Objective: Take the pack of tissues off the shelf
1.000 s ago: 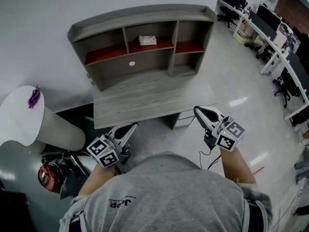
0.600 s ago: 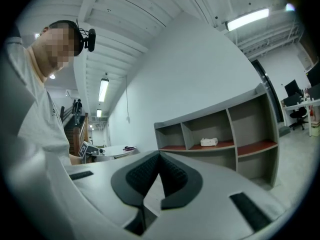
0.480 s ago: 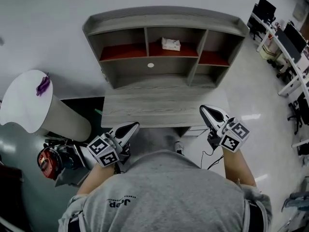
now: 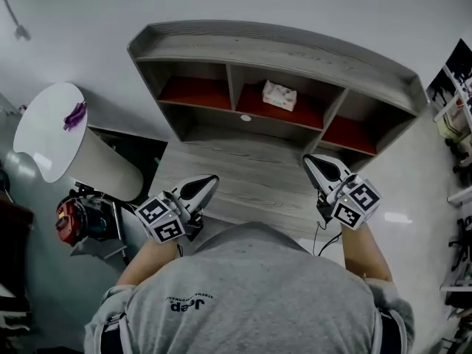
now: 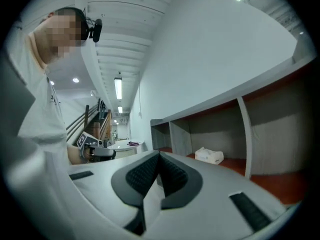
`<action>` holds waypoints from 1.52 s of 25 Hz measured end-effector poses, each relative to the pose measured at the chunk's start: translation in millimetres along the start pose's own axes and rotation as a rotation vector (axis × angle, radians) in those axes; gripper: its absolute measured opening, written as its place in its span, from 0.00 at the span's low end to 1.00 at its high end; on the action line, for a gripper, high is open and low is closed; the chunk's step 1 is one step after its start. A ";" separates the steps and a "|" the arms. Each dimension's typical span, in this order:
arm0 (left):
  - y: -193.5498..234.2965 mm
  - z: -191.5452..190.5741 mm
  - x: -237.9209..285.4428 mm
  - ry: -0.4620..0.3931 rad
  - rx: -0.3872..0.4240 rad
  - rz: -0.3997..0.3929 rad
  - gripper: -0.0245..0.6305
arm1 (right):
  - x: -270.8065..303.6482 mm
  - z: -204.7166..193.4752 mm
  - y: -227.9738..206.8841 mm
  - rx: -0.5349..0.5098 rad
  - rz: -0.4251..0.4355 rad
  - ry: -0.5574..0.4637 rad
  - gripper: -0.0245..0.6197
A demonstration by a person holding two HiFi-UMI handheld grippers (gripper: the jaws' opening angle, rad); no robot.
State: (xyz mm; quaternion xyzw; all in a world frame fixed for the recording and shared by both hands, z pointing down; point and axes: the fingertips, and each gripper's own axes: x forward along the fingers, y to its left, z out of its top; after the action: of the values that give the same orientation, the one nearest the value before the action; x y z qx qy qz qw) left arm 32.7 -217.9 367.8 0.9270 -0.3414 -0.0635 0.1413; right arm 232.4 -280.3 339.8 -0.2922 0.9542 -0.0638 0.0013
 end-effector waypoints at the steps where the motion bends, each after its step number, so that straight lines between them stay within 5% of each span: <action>1: 3.2 2.7 13.6 -0.001 0.006 0.008 0.08 | 8.7 -0.2 -13.7 -0.023 0.013 0.015 0.04; 9: 44.7 11.2 62.6 0.034 0.004 0.045 0.08 | 88.8 -9.7 -93.7 -0.081 -0.035 0.101 0.04; 19: 105.5 21.0 74.8 0.062 -0.007 -0.062 0.08 | 143.7 -29.5 -132.6 -0.130 -0.226 0.235 0.11; 29: 121.2 17.5 71.8 0.071 -0.025 -0.112 0.08 | 191.3 -60.7 -160.9 -0.326 -0.288 0.479 0.45; 38: 126.9 17.0 62.5 0.066 -0.039 -0.088 0.08 | 205.6 -77.4 -179.0 -0.349 -0.292 0.577 0.50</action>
State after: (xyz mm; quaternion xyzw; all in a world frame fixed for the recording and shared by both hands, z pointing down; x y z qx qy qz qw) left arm -1.5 -354.6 389.0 0.9398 -0.2943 -0.0457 0.1678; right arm 158.7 -532.6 445.7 -0.3911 0.8601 0.0207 -0.3269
